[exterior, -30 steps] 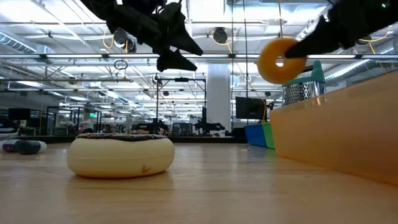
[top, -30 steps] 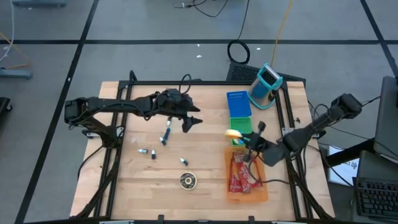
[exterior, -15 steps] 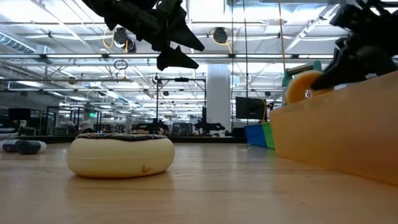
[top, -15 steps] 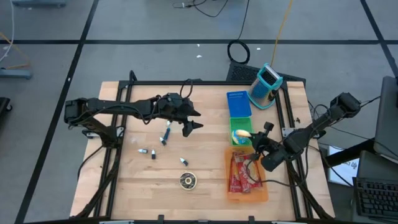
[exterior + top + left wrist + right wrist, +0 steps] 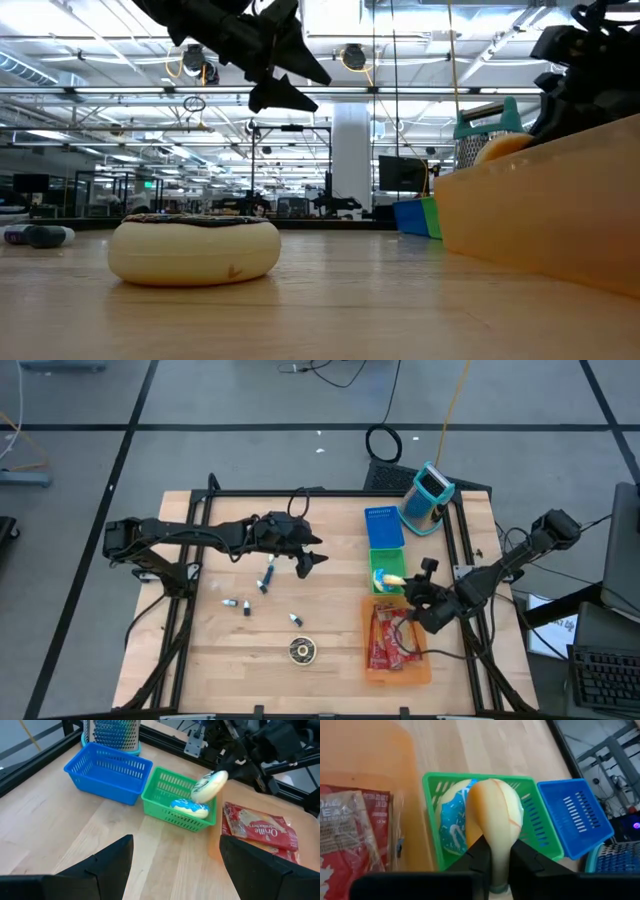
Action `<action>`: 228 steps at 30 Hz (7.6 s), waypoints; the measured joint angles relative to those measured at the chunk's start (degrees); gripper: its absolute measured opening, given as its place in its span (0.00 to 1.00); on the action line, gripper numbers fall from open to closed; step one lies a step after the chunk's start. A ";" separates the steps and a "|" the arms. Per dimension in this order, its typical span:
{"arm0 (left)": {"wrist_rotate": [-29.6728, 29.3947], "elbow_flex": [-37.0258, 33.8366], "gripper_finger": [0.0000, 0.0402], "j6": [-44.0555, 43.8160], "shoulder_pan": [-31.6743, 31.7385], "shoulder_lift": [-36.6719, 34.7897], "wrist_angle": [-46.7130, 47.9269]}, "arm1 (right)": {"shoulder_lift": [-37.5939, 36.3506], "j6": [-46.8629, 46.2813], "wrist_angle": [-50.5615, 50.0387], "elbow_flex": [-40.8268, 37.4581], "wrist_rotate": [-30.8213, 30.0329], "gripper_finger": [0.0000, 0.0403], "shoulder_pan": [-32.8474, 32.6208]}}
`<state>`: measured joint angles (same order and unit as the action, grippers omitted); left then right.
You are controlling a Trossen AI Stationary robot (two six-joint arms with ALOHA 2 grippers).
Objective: Pick & Place Food Item
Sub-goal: Put the light blue donut into the green bin
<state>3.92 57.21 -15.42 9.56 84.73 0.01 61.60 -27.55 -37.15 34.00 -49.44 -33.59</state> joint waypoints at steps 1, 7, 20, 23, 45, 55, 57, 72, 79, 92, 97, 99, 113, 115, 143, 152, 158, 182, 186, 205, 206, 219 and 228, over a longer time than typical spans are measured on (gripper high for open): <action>0.00 0.00 0.74 0.00 0.00 0.00 -0.18 | 0.00 0.06 0.00 0.00 0.20 0.13 0.38; 0.00 0.00 0.74 -0.06 0.00 0.00 -0.24 | 0.00 1.29 0.32 -0.02 0.30 0.26 2.07; -0.01 0.00 0.74 0.28 0.00 0.00 -0.24 | 0.00 3.27 6.57 -0.04 8.93 0.33 2.13; -0.01 0.00 0.74 0.74 0.00 0.00 -0.24 | 0.00 3.38 7.17 -0.04 9.13 0.32 2.13; -0.01 0.00 0.74 1.75 0.00 0.00 -0.24 | 0.02 4.71 16.97 -0.04 3.55 0.27 2.41; -0.01 0.00 0.74 1.73 0.00 0.00 -0.24 | 4.53 4.93 18.04 -0.04 5.36 0.17 6.82; -0.01 0.00 0.74 1.65 0.00 0.00 -0.24 | 5.81 6.13 18.08 -0.04 7.90 0.17 7.45; 0.01 0.00 0.74 1.31 0.00 0.02 -0.22 | 6.29 4.23 17.74 -0.04 10.72 0.43 7.81; 0.01 0.00 0.74 1.27 0.00 0.01 -0.22 | 6.28 7.02 16.77 -0.04 9.06 0.58 7.81; 0.01 0.00 0.74 1.09 0.00 0.02 -0.22 | 3.93 10.66 22.19 -0.04 14.84 0.55 9.30; 0.02 0.00 0.74 0.92 -0.02 0.02 -0.22 | 3.73 16.96 26.40 -0.04 19.30 0.56 10.33; 0.03 0.00 0.74 0.92 -0.02 0.02 -0.22 | 3.34 19.15 28.93 -0.04 19.28 0.56 10.72; 2.41 0.00 0.74 -10.83 -0.33 0.02 0.24 | -4.95 24.65 37.35 -0.04 8.18 0.56 11.22; 2.52 0.00 0.74 -12.67 -0.33 0.02 0.24 | -6.11 24.73 38.77 -0.04 7.45 0.56 11.24; -10.90 0.00 0.74 -16.42 -12.34 0.02 1.72 | -16.50 -38.06 7.55 -6.12 12.32 0.51 11.17; -16.35 0.00 0.74 -11.54 -11.88 0.02 1.69 | -16.48 -27.18 34.74 -15.30 16.88 0.50 12.95; -16.48 0.00 0.74 -11.24 -11.40 0.02 1.75 | -16.46 -16.77 52.88 -20.32 26.53 0.50 13.75; -16.52 0.00 0.74 -10.05 -11.08 0.02 1.97 | -16.61 0.70 62.30 -22.16 19.02 0.49 16.61; -16.52 0.00 0.74 -10.10 -11.08 0.02 1.97 | -16.59 -2.05 47.03 -17.42 18.05 0.49 19.99; -17.59 0.00 0.74 -8.83 -10.78 0.02 1.97 | -2.31 -15.26 9.14 3.87 37.67 0.49 35.88; -17.59 0.00 0.74 -8.83 -10.78 0.02 1.97 | -1.62 -14.93 10.20 3.87 37.99 0.49 36.30; -17.56 0.00 0.74 -8.80 -10.78 0.02 1.97 | 4.96 -8.69 24.23 3.87 47.16 0.49 39.24; -17.54 0.00 0.74 -8.80 -10.78 0.02 2.06 | 3.51 -5.58 28.40 3.85 48.10 0.49 39.24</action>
<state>-13.63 57.21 -24.22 -1.21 84.75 2.07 65.11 -33.12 -8.74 37.85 -1.34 5.65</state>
